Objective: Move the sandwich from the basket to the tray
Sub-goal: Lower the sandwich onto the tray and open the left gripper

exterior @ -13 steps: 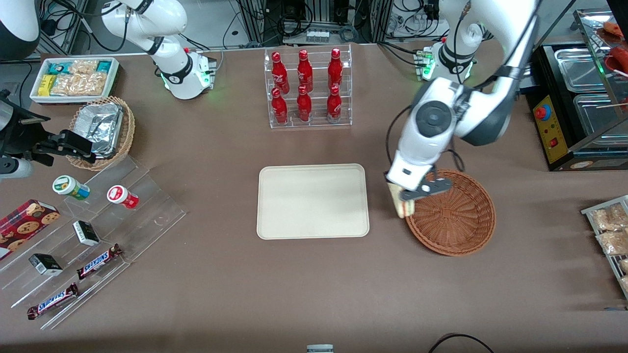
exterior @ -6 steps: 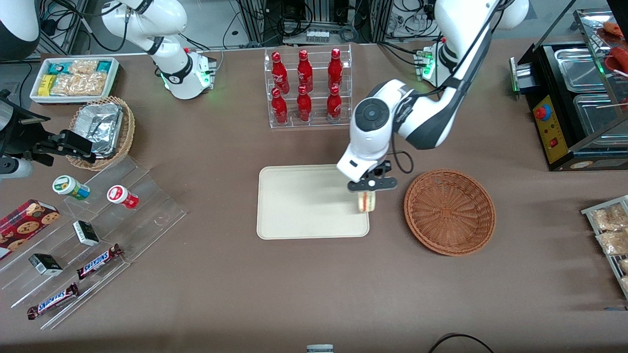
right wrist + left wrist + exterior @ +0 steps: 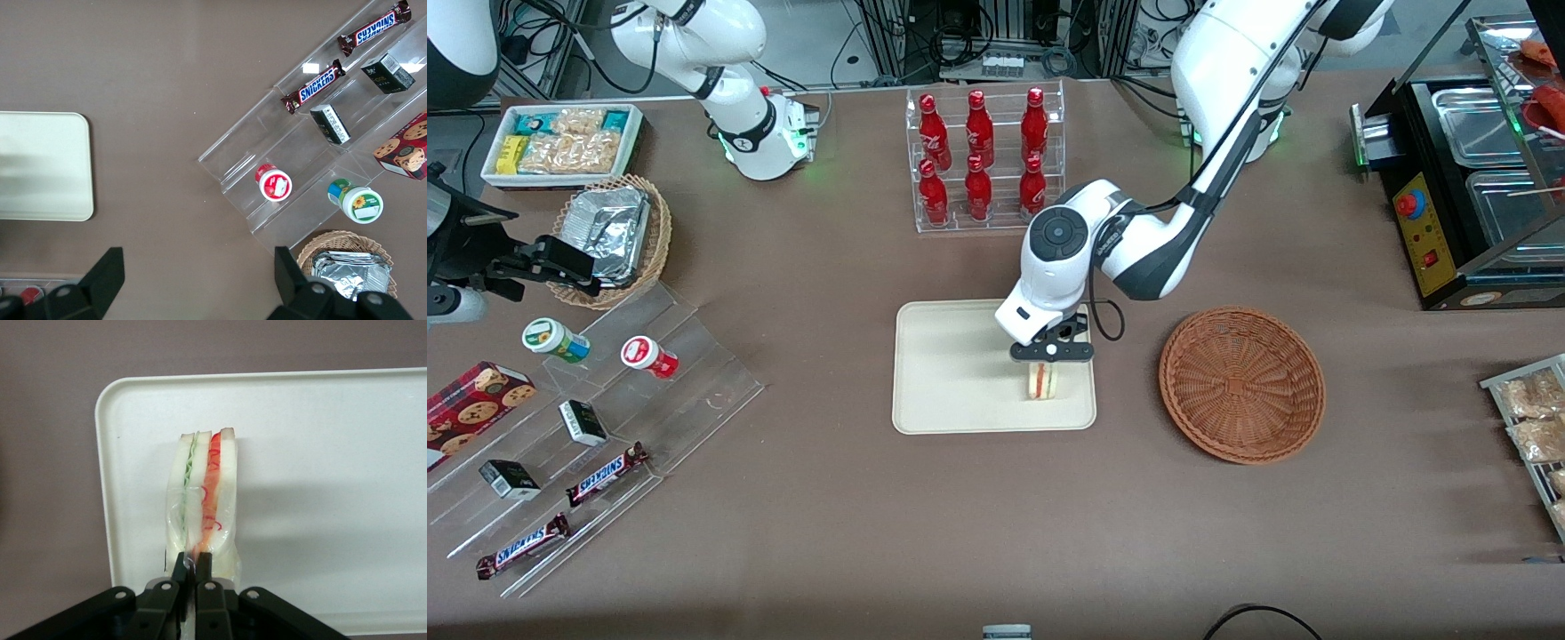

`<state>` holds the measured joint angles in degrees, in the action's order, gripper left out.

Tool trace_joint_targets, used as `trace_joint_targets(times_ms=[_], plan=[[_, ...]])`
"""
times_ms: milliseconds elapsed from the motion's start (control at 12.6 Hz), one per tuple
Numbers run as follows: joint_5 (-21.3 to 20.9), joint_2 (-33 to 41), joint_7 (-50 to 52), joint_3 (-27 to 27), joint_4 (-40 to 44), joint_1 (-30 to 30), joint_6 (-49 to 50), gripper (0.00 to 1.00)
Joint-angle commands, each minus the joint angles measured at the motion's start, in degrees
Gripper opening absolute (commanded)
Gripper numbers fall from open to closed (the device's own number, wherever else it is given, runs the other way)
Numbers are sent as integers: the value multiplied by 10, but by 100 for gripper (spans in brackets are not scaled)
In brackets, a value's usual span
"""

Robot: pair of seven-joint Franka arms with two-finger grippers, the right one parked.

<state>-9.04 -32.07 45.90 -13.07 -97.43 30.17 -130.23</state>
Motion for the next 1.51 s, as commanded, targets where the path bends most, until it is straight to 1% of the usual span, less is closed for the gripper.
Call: trace_joint_targets(times_ms=[0, 477, 556, 636, 715, 1113, 1430], plan=[[-8, -18, 9, 8, 17, 14, -19, 0], [-12, -36, 9, 9, 18, 13, -28, 0], [-7, -38, 9, 9, 22, 14, -28, 32], [-8, -43, 8, 9, 27, 14, -28, 80], [-6, -45, 15, 9, 30, 14, -28, 100], [-5, -44, 59, 8, 47, 16, -23, 100], [-5, -37, 64, 11, 56, 14, -21, 100]])
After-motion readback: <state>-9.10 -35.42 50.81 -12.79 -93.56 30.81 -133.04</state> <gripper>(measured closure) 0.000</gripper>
